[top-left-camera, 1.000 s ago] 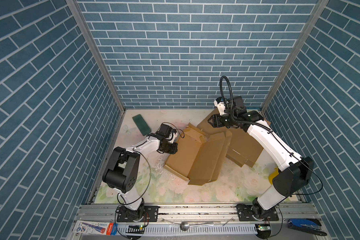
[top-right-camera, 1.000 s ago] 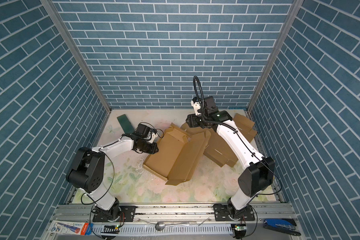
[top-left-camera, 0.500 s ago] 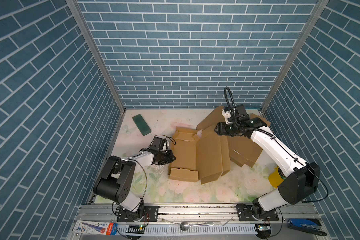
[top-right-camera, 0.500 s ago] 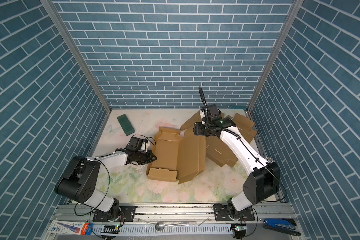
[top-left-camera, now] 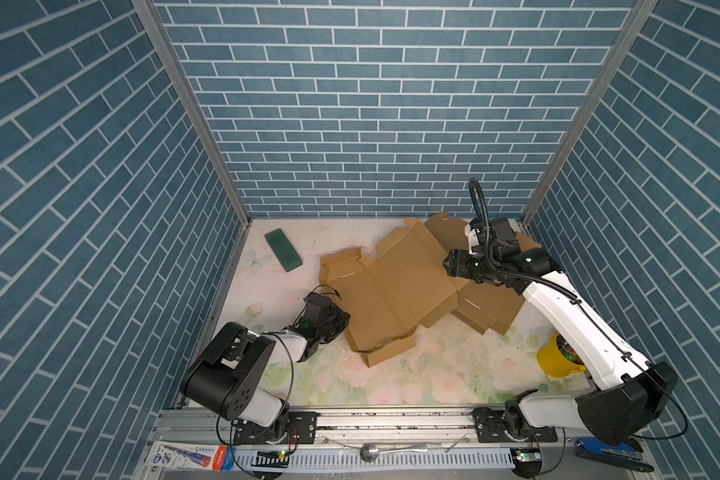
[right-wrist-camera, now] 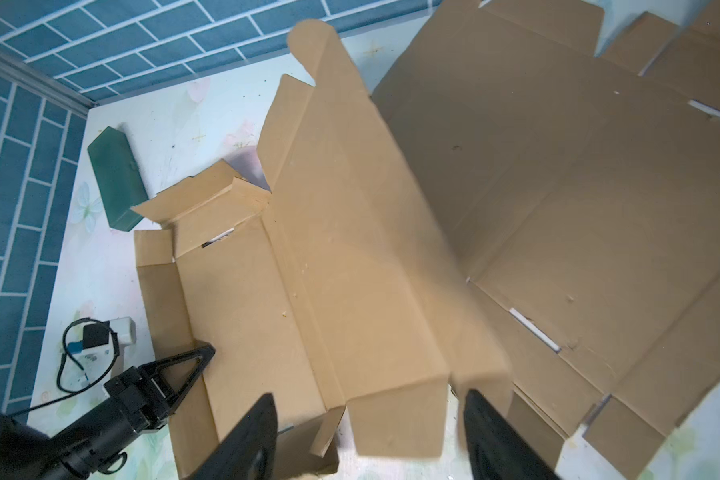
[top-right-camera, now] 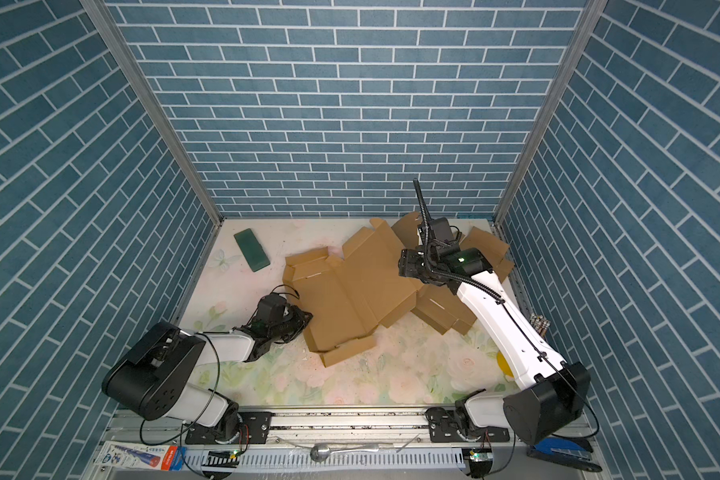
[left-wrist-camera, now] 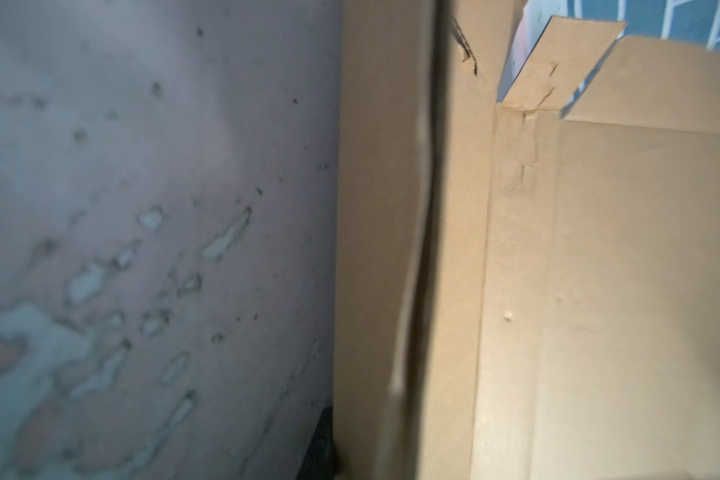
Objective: Fold the paper box
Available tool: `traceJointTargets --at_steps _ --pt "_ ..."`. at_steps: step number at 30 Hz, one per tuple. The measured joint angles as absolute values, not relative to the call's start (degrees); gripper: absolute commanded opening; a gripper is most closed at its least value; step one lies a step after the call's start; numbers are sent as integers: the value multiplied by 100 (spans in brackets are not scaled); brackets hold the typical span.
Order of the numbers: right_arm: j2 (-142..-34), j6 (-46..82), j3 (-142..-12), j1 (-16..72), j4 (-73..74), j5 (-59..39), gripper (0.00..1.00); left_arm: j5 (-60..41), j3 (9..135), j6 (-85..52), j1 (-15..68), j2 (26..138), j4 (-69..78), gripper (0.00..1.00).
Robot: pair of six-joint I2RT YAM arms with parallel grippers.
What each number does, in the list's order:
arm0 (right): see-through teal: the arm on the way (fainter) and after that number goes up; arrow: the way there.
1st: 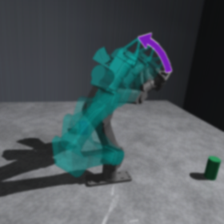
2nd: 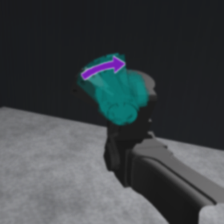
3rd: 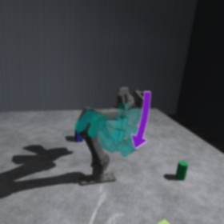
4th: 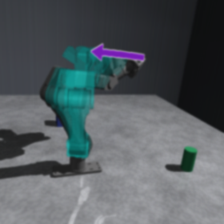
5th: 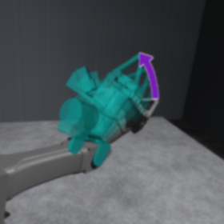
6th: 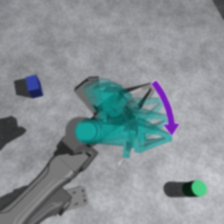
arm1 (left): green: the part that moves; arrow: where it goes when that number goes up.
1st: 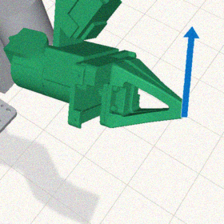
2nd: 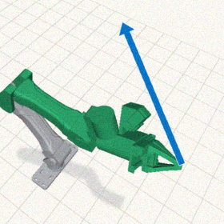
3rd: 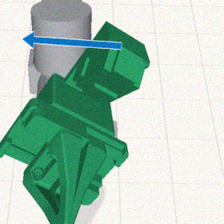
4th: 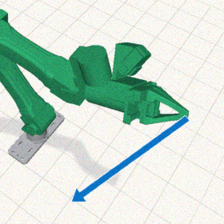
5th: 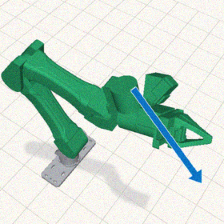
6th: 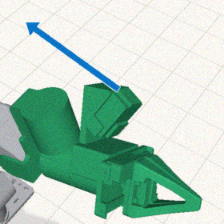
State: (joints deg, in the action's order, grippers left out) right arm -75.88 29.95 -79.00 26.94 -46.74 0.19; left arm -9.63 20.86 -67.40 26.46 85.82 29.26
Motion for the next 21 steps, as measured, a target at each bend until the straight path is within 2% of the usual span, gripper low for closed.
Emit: traceJointTargets --at_steps 6,12,17,21 --pt "-6851 3741 -7046 2694 -4851 377 72 -1 1931 -7638 3317 8591 3395 12" --pt "-6134 4659 -5964 2801 -4781 110 72 626 1739 -8204 3496 8499 3583 12" --pt "-5870 5673 -4515 3332 -3907 -399 73 1098 1741 -8493 3791 8241 3310 12" --pt "-5870 6567 -3444 3583 -2628 -731 75 1402 1817 -8689 4060 8123 2998 12"
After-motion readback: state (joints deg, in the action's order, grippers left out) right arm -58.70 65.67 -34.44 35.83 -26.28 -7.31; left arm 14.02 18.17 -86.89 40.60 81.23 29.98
